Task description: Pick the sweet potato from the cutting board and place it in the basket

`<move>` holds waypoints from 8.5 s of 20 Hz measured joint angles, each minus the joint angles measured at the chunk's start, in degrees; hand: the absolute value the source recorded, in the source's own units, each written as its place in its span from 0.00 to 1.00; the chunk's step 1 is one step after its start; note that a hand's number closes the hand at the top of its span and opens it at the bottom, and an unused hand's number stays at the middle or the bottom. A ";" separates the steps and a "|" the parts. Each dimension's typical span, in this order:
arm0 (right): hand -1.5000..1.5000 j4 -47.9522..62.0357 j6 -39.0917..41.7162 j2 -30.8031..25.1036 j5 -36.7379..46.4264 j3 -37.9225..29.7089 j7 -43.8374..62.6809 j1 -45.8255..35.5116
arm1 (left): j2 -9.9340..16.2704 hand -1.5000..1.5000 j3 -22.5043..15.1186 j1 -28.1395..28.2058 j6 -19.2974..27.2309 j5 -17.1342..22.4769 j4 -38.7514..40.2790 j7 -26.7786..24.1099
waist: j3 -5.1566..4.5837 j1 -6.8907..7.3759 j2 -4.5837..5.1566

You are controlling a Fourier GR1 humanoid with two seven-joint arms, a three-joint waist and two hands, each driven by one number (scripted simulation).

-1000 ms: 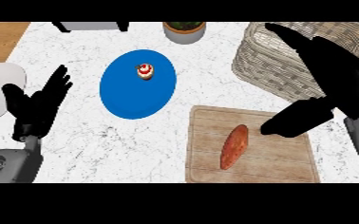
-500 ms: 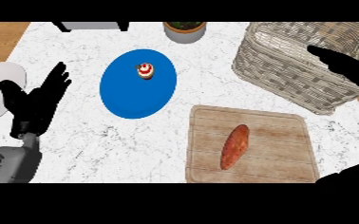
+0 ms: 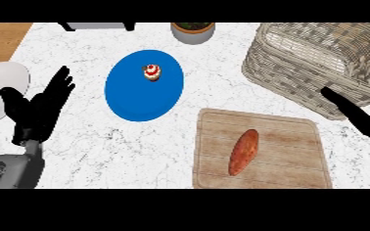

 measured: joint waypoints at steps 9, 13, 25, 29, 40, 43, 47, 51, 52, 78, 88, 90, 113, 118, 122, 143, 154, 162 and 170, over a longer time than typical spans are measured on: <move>0.00 10.50 -7.69 11.58 19.31 8.13 -17.57 7.87 | -1.02 0.50 0.97 -0.78 -1.11 -1.82 -0.13 0.84 | 0.01 0.44 0.13; 0.00 17.83 -11.49 16.75 22.76 9.72 -22.67 6.49 | -2.27 0.50 0.97 -1.38 -0.92 -3.03 -0.19 1.64 | 0.00 0.61 0.14; 0.00 32.23 -9.39 22.07 29.94 12.54 -25.34 3.74 | -3.54 0.50 4.21 -1.98 -3.41 -4.79 0.12 2.45 | -0.03 0.62 0.12; 0.00 31.90 -8.43 22.78 31.49 12.28 -27.10 5.75 | -4.83 0.50 4.97 -1.88 -3.99 -6.09 -0.36 2.96 | -0.02 0.55 0.10; 0.00 31.98 -6.19 23.90 29.74 9.25 -35.60 9.39 | -6.22 0.50 7.40 -2.91 -6.08 -8.25 0.82 2.42 | -0.03 0.45 0.11; 0.00 31.41 -5.67 24.69 31.13 10.14 -35.73 10.10 | -5.95 0.50 8.65 -2.50 -7.39 -8.14 1.26 1.86 | -0.02 0.47 0.10; 0.00 33.62 -7.02 25.83 34.64 10.89 -35.98 9.99 | -6.51 0.50 8.84 -2.59 -7.65 -8.77 0.78 2.62 | -0.03 0.50 0.10; 0.00 35.51 -7.97 27.46 37.93 11.92 -34.66 9.50 | -7.43 0.50 8.79 -1.72 -7.30 -9.33 -2.08 4.22 | -0.03 0.56 0.09; 0.00 37.19 -8.75 27.64 38.47 11.68 -35.55 9.32 | -7.63 0.50 8.84 -1.48 -7.34 -9.70 -1.55 3.39 | -0.03 0.57 0.09; 1.00 58.78 -24.16 35.83 44.94 35.81 -6.68 -15.96 | -9.66 0.50 9.18 -4.07 -9.25 -11.67 0.88 2.69 | -0.08 2.99 0.48; 1.00 55.41 -48.19 36.39 37.55 44.36 -2.38 -28.05 | -9.49 0.50 9.51 -3.79 -9.54 -11.62 1.21 2.39 | 0.01 3.03 0.23; 1.00 54.05 -50.24 36.38 40.10 45.14 0.40 -31.39 | -9.44 0.50 9.78 -3.88 -9.29 -11.86 2.04 1.93 | -0.03 2.49 0.10; 1.00 55.99 -37.47 34.45 55.73 17.69 12.14 -57.93 | -9.29 0.50 10.60 -2.29 -9.17 -11.45 -0.95 3.75 | -0.07 0.84 -0.01; 1.00 61.42 -34.72 30.98 57.22 12.01 10.82 -60.83 | -9.43 0.50 10.65 -2.87 -8.61 -11.70 -1.20 4.44 | -0.07 0.76 0.06; 1.00 63.80 -33.93 28.30 58.95 9.03 9.16 -59.29 | -9.11 0.50 11.01 -2.58 -9.31 -11.30 -0.87 4.12 | -0.06 0.65 0.09; 0.00 70.28 -43.79 19.51 52.52 -7.29 -9.71 -44.10 | -9.95 0.50 10.58 -2.05 -9.17 -12.22 -2.53 4.98 | -0.02 0.94 0.21; 0.00 79.96 -48.87 18.25 46.50 -13.27 -20.80 -44.96 | -9.64 0.50 11.49 -2.93 -9.80 -11.96 -1.42 4.55 | -0.01 1.10 0.25; 0.00 75.17 -55.66 17.00 38.04 -21.21 -24.56 -43.43 | -9.93 0.50 11.62 -2.39 -9.52 -12.25 -1.12 4.18 | 0.00 0.35 0.03; 0.00 57.46 -50.28 12.89 23.84 -29.59 -25.92 -29.18 | -9.31 0.50 12.56 -1.83 -9.67 -12.12 -0.66 3.44 | -0.02 -0.83 -0.26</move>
